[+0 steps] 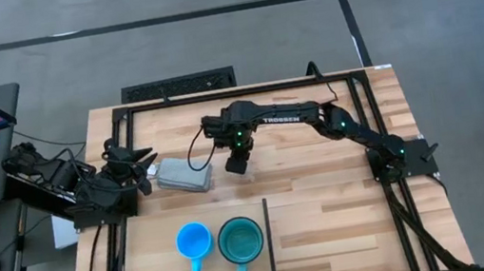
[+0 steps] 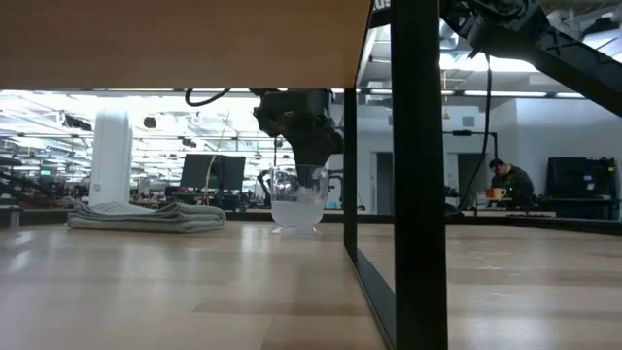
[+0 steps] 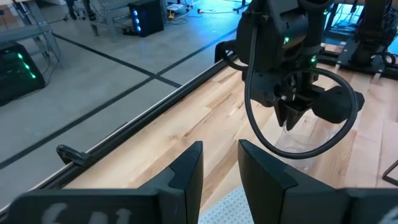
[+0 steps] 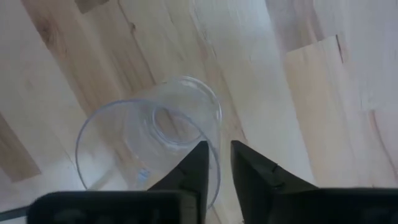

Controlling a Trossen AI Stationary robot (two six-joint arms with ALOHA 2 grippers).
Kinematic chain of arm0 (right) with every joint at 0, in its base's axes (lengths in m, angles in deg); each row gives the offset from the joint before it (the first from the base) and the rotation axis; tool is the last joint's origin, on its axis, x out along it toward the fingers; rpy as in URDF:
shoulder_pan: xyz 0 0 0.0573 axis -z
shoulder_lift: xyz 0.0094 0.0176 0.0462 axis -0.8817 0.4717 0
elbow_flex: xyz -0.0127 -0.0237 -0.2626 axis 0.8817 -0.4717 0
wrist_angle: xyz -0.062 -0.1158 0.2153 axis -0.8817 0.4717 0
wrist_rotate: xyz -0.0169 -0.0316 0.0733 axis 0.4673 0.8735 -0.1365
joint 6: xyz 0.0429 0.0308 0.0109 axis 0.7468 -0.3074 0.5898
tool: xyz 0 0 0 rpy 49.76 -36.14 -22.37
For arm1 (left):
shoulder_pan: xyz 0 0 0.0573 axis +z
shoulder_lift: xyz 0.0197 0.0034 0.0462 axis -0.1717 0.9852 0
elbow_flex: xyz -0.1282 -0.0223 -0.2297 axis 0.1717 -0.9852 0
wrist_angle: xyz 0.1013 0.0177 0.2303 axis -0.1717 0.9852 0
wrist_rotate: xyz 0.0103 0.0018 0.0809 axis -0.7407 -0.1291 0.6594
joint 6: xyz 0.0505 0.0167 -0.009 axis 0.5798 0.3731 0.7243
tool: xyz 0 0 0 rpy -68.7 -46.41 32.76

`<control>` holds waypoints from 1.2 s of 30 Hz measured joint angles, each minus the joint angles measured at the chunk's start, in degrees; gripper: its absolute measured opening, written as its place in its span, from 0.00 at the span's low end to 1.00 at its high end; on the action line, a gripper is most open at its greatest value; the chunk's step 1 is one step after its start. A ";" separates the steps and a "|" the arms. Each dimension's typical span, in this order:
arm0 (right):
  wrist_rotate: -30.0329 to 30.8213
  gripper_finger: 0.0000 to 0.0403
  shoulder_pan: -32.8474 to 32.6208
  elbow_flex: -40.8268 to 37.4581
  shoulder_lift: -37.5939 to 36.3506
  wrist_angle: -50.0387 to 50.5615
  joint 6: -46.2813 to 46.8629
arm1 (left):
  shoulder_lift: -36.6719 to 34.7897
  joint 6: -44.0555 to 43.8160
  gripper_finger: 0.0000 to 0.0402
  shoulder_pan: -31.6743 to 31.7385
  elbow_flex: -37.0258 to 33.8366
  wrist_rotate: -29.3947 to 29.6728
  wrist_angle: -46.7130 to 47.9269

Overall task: Stack small to large cups/mugs on shelf
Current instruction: Put the transparent mug on the shelf

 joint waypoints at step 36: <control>0.47 0.47 2.97 1.25 -13.96 -2.98 0.18 | 0.00 0.70 0.23 -0.01 0.00 -0.28 0.03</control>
